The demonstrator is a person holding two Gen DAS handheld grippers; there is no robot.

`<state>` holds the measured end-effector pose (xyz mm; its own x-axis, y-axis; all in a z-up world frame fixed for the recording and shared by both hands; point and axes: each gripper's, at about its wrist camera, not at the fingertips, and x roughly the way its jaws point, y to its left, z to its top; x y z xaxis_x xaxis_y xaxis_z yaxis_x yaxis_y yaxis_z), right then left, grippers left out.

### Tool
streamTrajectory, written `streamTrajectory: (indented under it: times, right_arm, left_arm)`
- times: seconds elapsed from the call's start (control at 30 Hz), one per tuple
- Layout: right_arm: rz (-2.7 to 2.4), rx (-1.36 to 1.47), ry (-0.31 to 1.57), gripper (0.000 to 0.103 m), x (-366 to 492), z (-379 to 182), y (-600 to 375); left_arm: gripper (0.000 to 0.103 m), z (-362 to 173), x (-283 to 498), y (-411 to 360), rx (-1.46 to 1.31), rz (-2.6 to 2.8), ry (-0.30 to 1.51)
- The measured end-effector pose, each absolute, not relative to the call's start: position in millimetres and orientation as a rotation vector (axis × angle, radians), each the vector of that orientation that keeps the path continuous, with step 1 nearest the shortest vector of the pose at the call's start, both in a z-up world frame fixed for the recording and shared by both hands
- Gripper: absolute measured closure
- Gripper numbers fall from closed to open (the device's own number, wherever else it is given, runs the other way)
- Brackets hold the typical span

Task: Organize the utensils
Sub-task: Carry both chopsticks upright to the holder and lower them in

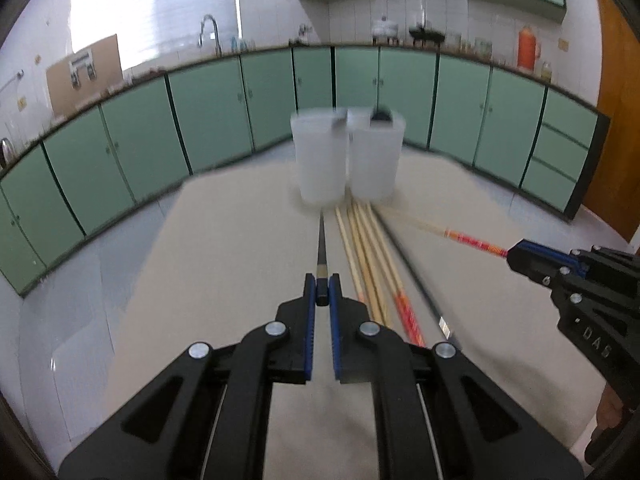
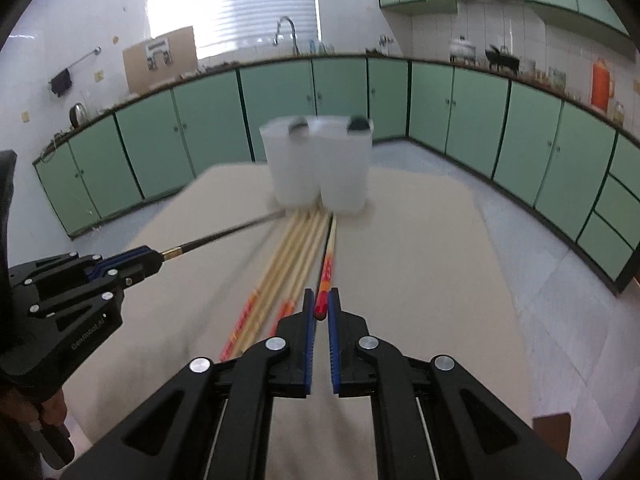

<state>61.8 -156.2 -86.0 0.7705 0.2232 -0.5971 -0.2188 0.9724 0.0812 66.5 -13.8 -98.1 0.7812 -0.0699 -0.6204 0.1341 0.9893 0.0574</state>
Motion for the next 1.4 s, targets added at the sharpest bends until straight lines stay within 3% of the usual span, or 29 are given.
streamTrajectory:
  times: [0.37,1.4]
  right_arm:
    - [0.269,-0.042,0.525,0.097,70.2,-23.8,-146.7]
    - [0.358,-0.037,0.477,0.097,149.8,49.3,-164.0]
  left_arm:
    - [0.097,-21.6,72.8,-21.6,0.074,-0.137,0.481]
    - [0.097,40.5,124.1,-10.9,0.009,-0.161,0.383]
